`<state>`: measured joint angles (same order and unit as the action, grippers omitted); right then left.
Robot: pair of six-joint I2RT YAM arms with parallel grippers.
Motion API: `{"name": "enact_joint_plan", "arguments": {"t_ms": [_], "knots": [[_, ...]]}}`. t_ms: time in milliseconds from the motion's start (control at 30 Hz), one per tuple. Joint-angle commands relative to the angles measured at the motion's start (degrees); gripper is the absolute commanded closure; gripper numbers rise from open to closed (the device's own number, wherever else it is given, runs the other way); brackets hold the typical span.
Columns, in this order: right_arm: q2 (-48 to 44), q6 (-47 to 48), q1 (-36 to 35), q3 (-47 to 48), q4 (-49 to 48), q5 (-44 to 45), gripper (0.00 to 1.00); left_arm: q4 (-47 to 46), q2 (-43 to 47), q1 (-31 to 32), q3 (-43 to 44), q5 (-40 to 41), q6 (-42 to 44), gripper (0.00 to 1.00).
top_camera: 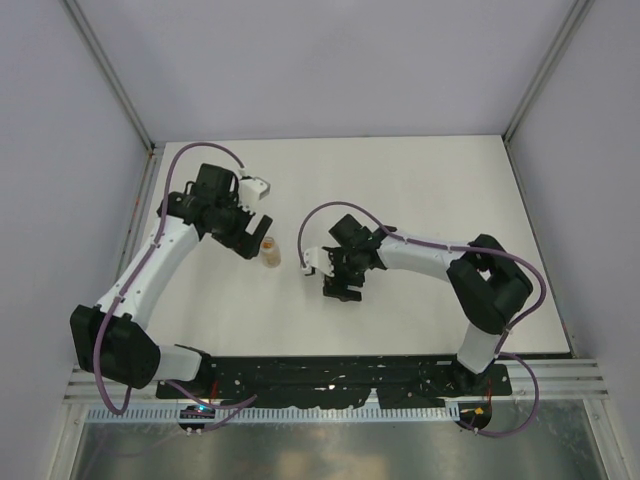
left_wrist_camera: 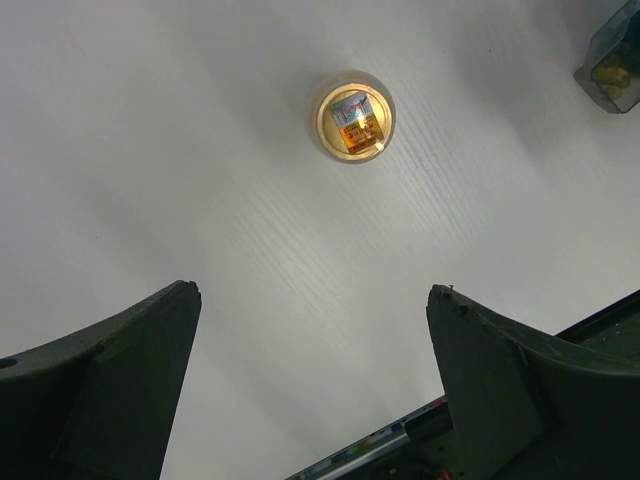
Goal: Sort the pills into containers
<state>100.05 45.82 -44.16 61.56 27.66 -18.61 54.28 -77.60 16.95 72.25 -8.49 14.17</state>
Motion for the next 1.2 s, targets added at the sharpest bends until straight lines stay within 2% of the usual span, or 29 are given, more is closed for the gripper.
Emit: {"name": "enact_joint_plan", "arguments": {"t_ms": [0,333,600,800,1033,1167], "knots": [[0.8,1.7,-0.9,3.2,1.4,0.9,0.19,0.4,1.7,-0.8,3.0,-1.9,0.8,0.01],[1.9,2.1,-1.5,3.7,2.2,1.9,0.31,0.4,1.1,-1.3,2.9,-2.8,0.8,0.01],[2.0,2.1,-1.6,3.6,2.7,1.8,0.55,0.2,1.3,-1.8,2.3,-3.3,0.7,0.01],[0.4,1.2,-1.6,3.0,2.8,1.2,0.67,-0.1,1.5,-2.0,1.7,-3.9,0.2,0.01],[-4.2,-0.3,-1.6,3.7,5.4,-0.7,0.75,-1.5,1.2,-2.1,0.5,-6.4,-1.3,0.01],[-8.5,-1.6,-1.6,4.8,7.4,-2.3,0.76,-3.2,1.6,-2.1,-0.1,-11.7,-2.8,0.01]]}}
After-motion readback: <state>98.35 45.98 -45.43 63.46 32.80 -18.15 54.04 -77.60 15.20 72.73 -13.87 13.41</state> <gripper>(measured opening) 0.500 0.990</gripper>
